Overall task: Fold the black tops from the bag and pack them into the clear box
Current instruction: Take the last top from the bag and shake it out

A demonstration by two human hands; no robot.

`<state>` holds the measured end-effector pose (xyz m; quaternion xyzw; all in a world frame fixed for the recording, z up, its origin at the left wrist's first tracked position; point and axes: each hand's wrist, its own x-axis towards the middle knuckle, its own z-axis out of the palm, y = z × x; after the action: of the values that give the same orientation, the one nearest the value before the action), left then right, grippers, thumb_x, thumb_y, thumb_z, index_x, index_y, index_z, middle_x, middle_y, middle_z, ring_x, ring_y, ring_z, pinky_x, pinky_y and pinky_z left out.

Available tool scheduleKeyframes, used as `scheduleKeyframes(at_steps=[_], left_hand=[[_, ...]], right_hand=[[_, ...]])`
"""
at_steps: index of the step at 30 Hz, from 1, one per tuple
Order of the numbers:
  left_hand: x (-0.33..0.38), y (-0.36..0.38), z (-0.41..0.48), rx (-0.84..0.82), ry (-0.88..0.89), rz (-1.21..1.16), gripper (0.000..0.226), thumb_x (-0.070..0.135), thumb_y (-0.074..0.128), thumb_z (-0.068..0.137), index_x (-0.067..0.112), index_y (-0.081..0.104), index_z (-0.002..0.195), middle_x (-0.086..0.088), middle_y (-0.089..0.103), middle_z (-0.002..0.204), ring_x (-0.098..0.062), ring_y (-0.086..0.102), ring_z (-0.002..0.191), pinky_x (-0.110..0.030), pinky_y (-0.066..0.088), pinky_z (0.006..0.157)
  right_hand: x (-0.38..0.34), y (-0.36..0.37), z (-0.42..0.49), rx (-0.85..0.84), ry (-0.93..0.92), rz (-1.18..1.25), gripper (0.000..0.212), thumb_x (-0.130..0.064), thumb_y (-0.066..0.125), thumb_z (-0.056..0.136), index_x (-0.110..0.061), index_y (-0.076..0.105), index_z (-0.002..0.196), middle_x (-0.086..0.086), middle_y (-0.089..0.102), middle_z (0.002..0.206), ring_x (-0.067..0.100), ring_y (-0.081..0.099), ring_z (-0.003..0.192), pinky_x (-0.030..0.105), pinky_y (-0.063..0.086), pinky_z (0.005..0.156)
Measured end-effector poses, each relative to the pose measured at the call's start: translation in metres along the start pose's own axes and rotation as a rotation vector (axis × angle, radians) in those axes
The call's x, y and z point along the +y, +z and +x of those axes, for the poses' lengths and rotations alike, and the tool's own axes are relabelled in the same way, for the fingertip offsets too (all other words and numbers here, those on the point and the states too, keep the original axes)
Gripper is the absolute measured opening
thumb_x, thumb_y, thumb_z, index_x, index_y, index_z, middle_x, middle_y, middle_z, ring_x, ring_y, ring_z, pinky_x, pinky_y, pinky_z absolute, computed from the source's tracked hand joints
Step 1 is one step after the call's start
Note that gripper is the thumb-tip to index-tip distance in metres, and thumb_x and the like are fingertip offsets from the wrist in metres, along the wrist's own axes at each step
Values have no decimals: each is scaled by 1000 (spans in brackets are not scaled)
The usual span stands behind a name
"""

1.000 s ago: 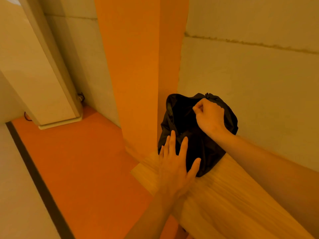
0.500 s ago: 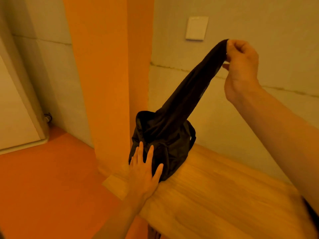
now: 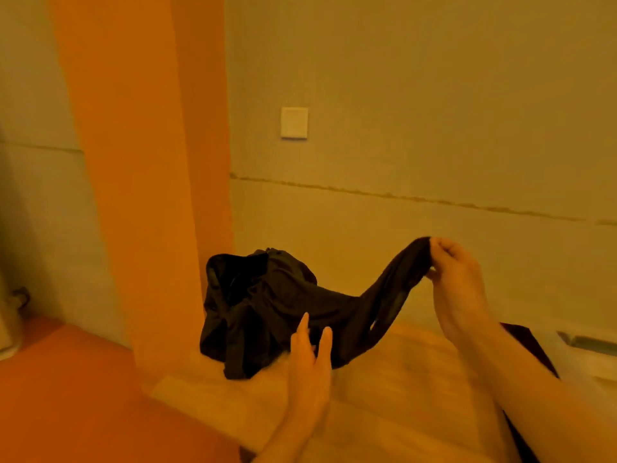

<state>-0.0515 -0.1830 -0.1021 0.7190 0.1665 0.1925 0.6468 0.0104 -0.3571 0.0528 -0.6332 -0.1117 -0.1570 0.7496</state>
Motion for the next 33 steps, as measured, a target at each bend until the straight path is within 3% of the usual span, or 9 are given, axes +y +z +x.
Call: scheduleKeyframes(at_steps=[6,11,15,18,21,23,25,28,33], left_hand=[[16,30,-4,-222,-665,-715,63,48,69,92,27,43,145,-18,46,148,-37,62,110,-48,55,85],[19,41,-18,-252,-698,-855,45,33,70,95,13,60,134,-12,66,127,-29,62,113,-39,51,84],[23,53,-32,-201,-499,-465,22,18,70,95,12,58,113,-8,63,119,-22,61,100,-45,52,95],[31,58,-67,-335,-401,-106,36,30,76,91,10,54,113,-4,62,120,-18,62,105,-36,54,92],[30,52,-103,-500,-322,20,40,33,81,85,20,58,114,6,65,114,-7,62,105,-22,53,84],[18,42,-116,-620,-235,69,38,33,82,83,23,68,116,6,72,114,-7,66,107,-26,55,91],[7,23,-120,-646,-209,159,23,34,78,88,20,77,106,3,76,98,-6,71,86,-25,57,71],[-10,-7,-117,-439,-197,363,21,35,72,93,15,74,88,-3,72,72,-9,64,57,-30,55,55],[-37,-35,-76,-133,116,698,22,42,65,96,20,67,98,4,64,99,-9,59,83,-17,40,64]], right_hand=[[41,-47,-60,-69,241,120,26,-4,42,102,-8,55,80,-1,57,70,17,53,77,35,41,76],[34,-90,-77,-138,314,214,13,-5,42,82,-12,39,72,7,34,67,19,32,60,35,27,58],[22,-99,-76,-466,529,-474,35,7,39,94,-9,42,64,2,47,55,8,48,34,20,38,40],[27,-106,-89,-515,694,-805,22,-5,52,97,-2,55,75,8,58,80,6,68,66,14,45,51],[34,-98,-96,-316,489,-782,28,-30,46,104,-12,66,95,3,67,96,21,63,89,30,52,73],[38,-89,-101,-397,479,-807,29,-45,44,103,-24,64,101,-3,67,103,15,63,95,34,54,88],[54,-75,-101,-541,559,-902,33,-55,47,99,-27,62,107,-5,65,108,11,61,97,34,52,92],[84,-55,-112,-621,575,-1069,45,-58,57,94,-22,61,120,3,64,113,16,61,102,34,51,91],[138,-44,-127,-533,583,-1123,51,-53,61,95,-22,51,134,-2,62,111,15,61,103,29,52,82]])
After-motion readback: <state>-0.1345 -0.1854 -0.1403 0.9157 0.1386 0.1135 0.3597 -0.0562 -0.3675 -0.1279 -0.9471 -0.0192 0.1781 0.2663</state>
